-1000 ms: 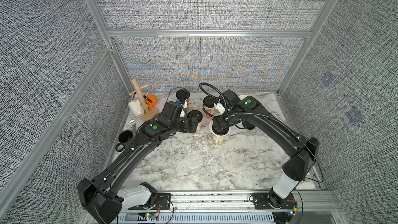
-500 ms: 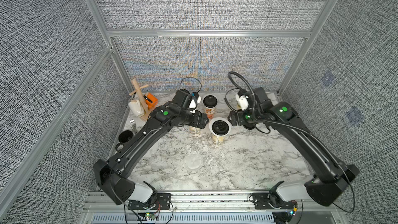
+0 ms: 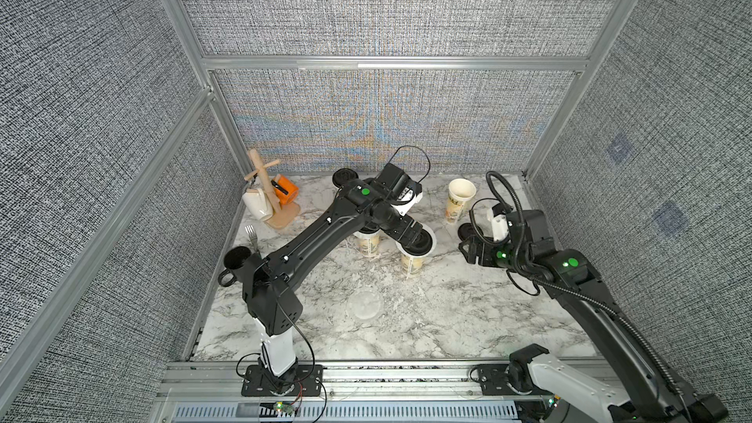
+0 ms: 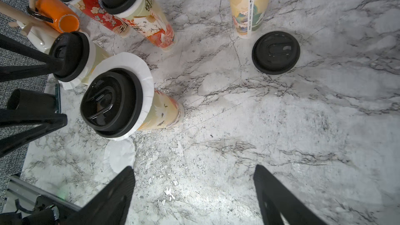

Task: Put the leak-proof paper on the milk tea cups
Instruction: Secure the cup lid on the cup.

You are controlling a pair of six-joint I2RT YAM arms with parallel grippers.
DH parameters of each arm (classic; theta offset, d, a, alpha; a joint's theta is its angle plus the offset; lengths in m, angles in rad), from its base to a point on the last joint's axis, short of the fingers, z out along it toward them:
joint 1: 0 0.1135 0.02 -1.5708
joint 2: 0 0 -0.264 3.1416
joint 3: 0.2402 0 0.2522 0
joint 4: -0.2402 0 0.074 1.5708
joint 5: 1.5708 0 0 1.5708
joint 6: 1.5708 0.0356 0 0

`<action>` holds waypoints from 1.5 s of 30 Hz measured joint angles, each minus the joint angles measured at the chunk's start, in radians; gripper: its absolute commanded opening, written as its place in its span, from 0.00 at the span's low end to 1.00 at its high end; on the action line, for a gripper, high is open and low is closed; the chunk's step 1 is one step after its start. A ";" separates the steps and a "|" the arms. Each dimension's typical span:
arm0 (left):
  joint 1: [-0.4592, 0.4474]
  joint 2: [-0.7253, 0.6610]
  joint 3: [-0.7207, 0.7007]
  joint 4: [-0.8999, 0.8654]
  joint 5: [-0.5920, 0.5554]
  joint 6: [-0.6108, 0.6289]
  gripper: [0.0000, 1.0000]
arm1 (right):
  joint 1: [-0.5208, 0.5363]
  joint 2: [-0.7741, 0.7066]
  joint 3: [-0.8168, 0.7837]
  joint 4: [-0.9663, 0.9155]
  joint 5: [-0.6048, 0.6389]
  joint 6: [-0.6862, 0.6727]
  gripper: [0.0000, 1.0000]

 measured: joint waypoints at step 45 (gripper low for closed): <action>-0.011 0.011 -0.143 0.187 -0.122 -0.055 0.92 | 0.119 0.285 0.056 0.159 -0.057 0.056 0.63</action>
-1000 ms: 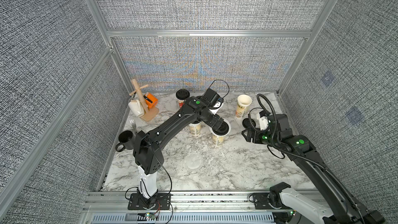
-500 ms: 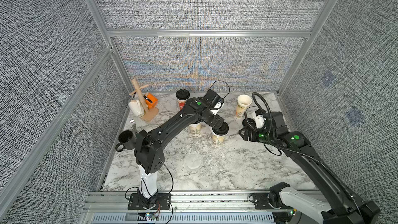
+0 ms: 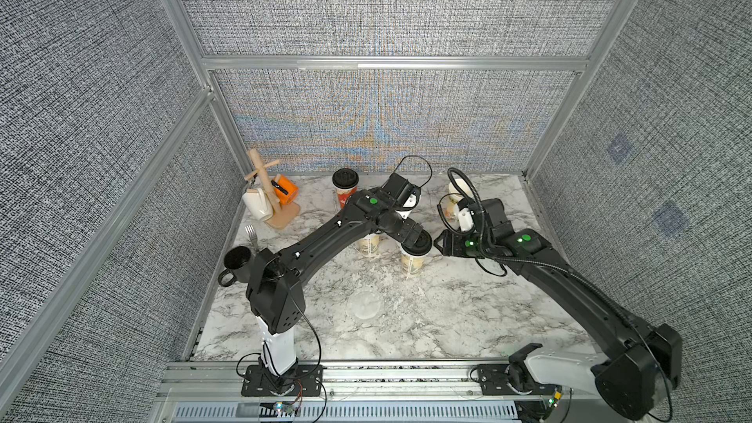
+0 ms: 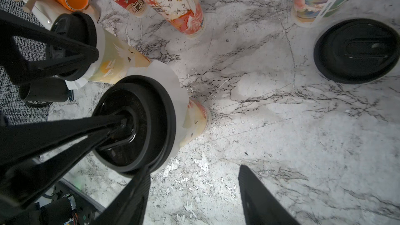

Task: Put the leak-proof paper on the milk tea cups
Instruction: Secure the cup lid on the cup.

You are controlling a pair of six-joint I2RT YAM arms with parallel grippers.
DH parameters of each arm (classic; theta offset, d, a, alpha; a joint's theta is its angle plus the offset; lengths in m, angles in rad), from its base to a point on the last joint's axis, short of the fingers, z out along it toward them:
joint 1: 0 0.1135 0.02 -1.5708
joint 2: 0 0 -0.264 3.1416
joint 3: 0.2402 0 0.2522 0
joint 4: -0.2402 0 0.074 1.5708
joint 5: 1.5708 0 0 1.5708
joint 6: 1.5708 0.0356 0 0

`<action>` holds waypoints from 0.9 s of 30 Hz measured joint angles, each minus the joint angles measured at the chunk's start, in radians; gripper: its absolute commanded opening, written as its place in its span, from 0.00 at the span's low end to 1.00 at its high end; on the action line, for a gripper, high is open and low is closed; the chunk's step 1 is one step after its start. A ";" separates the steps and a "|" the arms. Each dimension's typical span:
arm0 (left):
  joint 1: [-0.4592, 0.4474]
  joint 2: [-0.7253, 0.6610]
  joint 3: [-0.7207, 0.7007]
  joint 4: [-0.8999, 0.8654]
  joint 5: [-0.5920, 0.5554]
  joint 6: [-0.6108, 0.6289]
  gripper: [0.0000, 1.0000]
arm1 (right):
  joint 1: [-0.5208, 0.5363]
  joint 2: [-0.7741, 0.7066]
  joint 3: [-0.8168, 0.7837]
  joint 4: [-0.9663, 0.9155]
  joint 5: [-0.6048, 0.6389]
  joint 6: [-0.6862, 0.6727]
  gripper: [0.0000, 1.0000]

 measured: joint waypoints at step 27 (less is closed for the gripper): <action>0.000 -0.051 -0.092 0.078 -0.029 -0.023 0.91 | 0.062 0.104 -0.050 0.220 0.102 0.048 0.51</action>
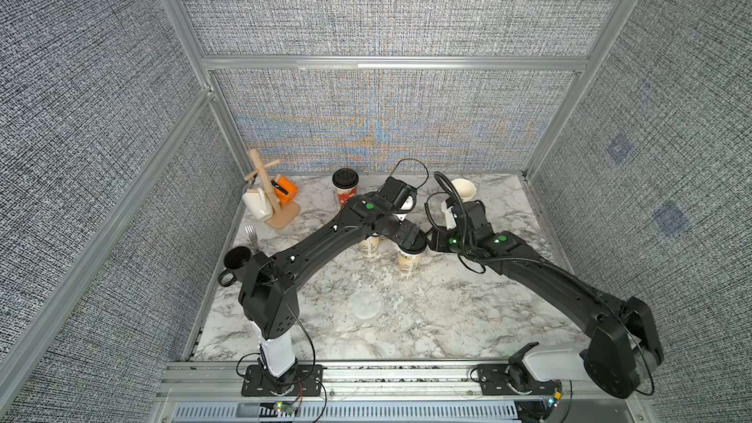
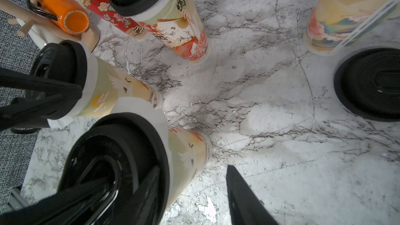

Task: Put the leak-proof paper on the milk tea cups
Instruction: Secure the cup lid on the cup.

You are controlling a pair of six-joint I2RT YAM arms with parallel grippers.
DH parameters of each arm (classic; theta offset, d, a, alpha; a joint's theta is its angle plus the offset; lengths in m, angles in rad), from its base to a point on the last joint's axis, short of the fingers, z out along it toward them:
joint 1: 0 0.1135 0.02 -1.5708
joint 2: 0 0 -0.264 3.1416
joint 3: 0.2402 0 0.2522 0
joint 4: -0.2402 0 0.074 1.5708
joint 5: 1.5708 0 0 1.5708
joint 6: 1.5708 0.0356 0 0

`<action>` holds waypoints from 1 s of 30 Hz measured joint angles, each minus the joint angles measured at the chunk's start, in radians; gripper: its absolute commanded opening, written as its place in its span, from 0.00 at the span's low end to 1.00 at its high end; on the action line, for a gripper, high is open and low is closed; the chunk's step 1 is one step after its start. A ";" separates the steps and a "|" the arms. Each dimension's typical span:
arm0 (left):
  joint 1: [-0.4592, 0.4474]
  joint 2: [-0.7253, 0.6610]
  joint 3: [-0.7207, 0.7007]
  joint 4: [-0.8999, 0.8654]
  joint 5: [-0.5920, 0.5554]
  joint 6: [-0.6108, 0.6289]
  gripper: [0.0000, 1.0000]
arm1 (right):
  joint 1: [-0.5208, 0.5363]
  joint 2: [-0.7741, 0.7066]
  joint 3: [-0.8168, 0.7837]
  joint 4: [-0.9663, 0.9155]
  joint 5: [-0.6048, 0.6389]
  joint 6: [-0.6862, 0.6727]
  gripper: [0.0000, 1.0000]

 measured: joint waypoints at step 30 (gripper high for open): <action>0.002 -0.005 0.019 -0.025 -0.013 -0.007 0.91 | 0.058 0.061 0.114 -0.078 -0.044 0.019 0.50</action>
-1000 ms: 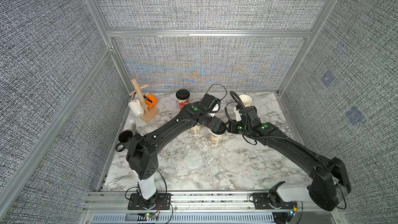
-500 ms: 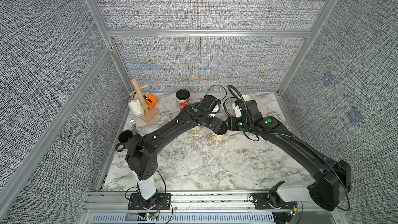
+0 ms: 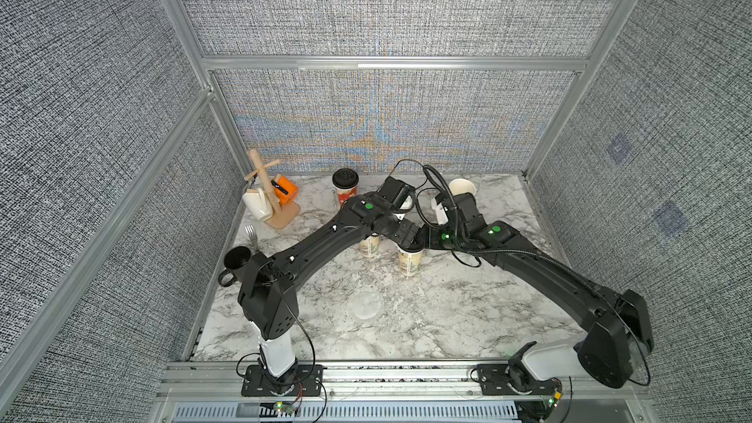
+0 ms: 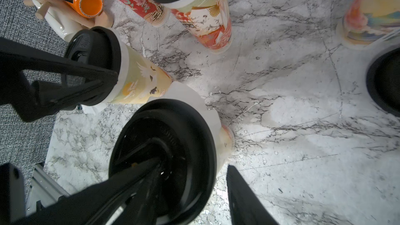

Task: Put the leak-proof paper on the milk tea cups
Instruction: Secure the cup lid on the cup.

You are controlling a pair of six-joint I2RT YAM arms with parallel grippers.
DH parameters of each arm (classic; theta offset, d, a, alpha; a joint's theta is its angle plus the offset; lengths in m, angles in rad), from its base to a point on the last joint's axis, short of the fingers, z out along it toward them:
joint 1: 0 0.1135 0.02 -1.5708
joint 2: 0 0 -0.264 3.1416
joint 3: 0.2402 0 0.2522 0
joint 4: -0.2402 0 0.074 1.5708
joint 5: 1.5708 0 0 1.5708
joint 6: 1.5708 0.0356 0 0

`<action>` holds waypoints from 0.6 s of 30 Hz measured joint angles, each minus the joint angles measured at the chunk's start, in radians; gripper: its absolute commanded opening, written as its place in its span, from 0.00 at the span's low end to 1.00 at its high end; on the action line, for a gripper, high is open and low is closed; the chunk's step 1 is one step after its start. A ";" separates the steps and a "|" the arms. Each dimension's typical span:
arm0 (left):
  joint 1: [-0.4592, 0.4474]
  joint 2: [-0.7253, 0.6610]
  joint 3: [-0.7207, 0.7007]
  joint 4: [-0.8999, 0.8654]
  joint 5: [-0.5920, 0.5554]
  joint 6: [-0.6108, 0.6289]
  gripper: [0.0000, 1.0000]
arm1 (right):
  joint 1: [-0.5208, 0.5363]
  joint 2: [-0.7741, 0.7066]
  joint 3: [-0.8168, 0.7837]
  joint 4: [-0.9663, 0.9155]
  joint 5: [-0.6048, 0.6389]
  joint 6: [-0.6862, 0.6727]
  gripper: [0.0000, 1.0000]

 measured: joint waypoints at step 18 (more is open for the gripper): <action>-0.003 -0.142 0.053 -0.113 0.106 -0.033 0.89 | -0.003 -0.045 -0.073 0.100 0.037 0.026 0.48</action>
